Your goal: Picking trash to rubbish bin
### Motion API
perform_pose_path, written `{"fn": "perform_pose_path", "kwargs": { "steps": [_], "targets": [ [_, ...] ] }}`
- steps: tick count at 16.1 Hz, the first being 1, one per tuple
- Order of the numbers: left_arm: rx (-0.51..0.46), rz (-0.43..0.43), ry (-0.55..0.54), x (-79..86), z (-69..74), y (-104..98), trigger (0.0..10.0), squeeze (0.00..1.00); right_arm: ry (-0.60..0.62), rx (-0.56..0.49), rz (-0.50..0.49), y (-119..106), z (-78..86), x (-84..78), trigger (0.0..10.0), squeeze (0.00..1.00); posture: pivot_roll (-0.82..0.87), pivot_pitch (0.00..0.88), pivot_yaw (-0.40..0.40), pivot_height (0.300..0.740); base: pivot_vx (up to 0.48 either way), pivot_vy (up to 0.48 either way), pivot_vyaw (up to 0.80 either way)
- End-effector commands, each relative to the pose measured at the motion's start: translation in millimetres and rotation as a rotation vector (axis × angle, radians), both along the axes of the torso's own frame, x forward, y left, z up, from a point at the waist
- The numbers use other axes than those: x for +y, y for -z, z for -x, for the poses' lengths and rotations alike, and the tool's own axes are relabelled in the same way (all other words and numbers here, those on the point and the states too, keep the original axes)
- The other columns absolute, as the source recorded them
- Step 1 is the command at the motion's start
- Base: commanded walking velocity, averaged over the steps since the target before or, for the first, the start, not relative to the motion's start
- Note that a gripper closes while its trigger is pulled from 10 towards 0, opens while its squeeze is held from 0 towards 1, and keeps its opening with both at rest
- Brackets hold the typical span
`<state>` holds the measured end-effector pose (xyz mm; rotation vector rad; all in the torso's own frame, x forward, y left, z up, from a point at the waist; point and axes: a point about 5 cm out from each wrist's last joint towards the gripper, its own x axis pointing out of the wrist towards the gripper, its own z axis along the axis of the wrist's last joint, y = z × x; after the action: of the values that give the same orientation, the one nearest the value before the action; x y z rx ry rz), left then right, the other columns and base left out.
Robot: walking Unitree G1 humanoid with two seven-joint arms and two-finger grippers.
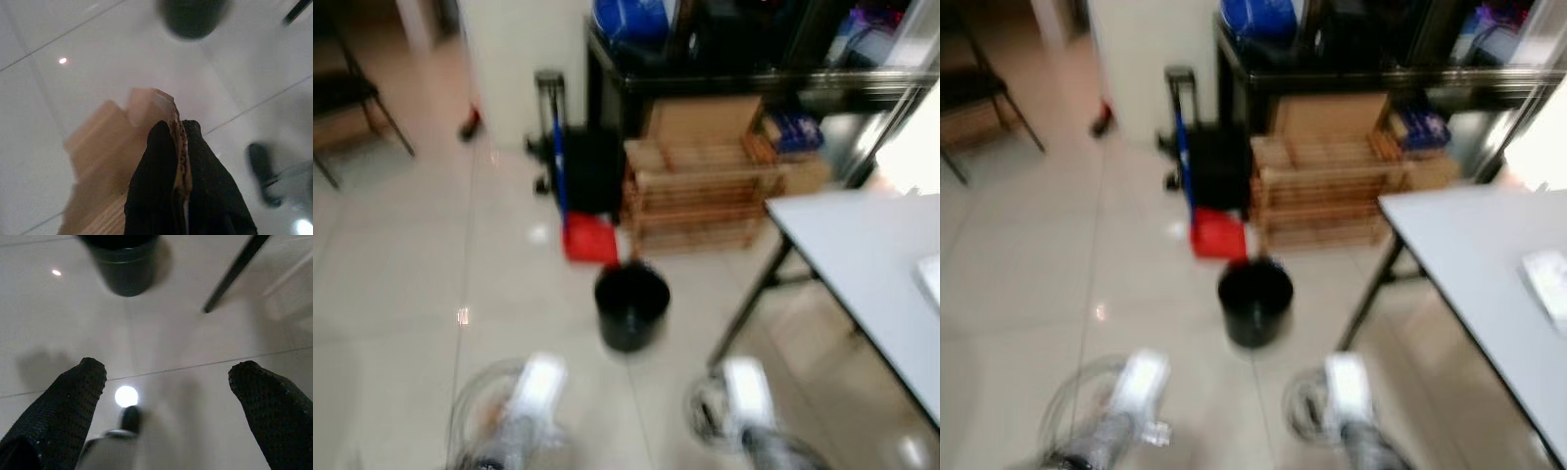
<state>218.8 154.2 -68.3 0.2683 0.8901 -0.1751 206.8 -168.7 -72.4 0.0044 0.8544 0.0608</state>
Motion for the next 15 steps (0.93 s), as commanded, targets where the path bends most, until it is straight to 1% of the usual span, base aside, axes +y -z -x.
{"fn": "perform_pose_path", "kwargs": {
  "steps": [1,6,15],
  "targets": [
    [-0.007,-0.031,-0.016,13.8,-1.4,-1.7,10.0,0.00,-0.022,-0.017,-0.015,-2.6,-5.4,9.4,10.0,0.00,-0.02,0.029,-0.068,0.740,0.480,0.000,0.00],
    [0.001,-0.038,-0.002,14.9,1.3,-0.3,10.0,0.00,-0.008,-0.011,-0.027,-0.4,-1.4,10.4,10.0,0.00,-0.02,0.039,-0.058,0.740,0.480,0.000,0.00],
    [0.001,-0.037,-0.006,14.4,1.5,-0.1,10.0,0.00,-0.009,-0.004,-0.027,0.4,-0.1,9.7,10.0,0.00,-0.01,0.037,-0.069,0.740,0.480,0.000,0.00]
  ]
}}
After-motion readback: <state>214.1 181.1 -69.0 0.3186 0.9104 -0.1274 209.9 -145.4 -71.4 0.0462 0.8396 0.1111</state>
